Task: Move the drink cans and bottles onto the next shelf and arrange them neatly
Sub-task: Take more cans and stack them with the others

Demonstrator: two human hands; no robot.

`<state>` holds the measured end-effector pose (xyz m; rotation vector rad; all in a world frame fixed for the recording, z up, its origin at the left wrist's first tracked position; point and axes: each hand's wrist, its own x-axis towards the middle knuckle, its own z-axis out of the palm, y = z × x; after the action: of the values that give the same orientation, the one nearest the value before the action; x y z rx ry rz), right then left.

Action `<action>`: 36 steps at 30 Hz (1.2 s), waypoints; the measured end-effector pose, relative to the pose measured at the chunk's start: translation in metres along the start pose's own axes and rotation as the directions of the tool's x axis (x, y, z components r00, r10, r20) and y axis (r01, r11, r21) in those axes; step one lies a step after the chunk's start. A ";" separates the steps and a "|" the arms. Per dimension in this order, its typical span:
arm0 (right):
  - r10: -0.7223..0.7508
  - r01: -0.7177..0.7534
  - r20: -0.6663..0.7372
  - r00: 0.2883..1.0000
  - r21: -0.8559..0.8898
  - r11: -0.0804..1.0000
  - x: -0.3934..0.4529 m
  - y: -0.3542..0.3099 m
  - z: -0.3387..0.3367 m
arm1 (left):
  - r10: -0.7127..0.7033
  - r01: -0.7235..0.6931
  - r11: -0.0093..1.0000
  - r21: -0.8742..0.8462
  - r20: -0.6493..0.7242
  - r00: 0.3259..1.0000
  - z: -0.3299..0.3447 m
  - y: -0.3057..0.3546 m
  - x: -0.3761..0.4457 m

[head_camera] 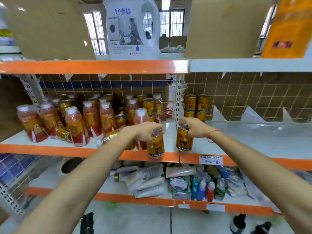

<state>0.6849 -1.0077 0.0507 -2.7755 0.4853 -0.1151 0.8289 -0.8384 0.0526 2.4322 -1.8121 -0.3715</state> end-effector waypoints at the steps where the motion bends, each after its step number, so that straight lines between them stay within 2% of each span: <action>1: -0.001 0.001 -0.004 1.000 -0.008 1.000 -0.001 0.014 -0.005 | 0.003 -0.003 1.000 0.003 0.000 1.000 0.001 0.009 0.015; 8: -0.016 0.017 0.013 1.000 -0.055 0.998 0.008 0.107 -0.028 | -0.043 0.043 0.998 0.036 -0.013 0.999 0.014 0.058 0.106; 15: -0.008 0.012 0.043 0.999 -0.099 0.995 0.028 0.169 -0.024 | -0.022 0.021 0.998 0.062 0.011 1.000 0.025 0.077 0.162; 29: -0.056 0.057 0.024 0.998 -0.050 0.997 0.070 0.191 0.003 | 0.080 -0.081 0.991 0.111 0.021 0.997 0.033 0.054 0.219; 33: -0.030 0.029 0.023 0.999 0.031 0.999 0.072 0.195 0.005 | 0.112 -0.112 0.991 0.078 0.004 0.994 0.037 0.046 0.224; 36: 0.013 -0.020 0.050 0.999 0.128 0.992 0.072 0.197 0.010 | 0.086 -0.087 0.996 -0.013 -0.042 0.995 0.045 0.041 0.223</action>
<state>0.6913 -1.2047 -0.0209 -2.6417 0.4713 -0.0718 0.8396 -1.0598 -0.0143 2.3246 -1.8835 -0.3237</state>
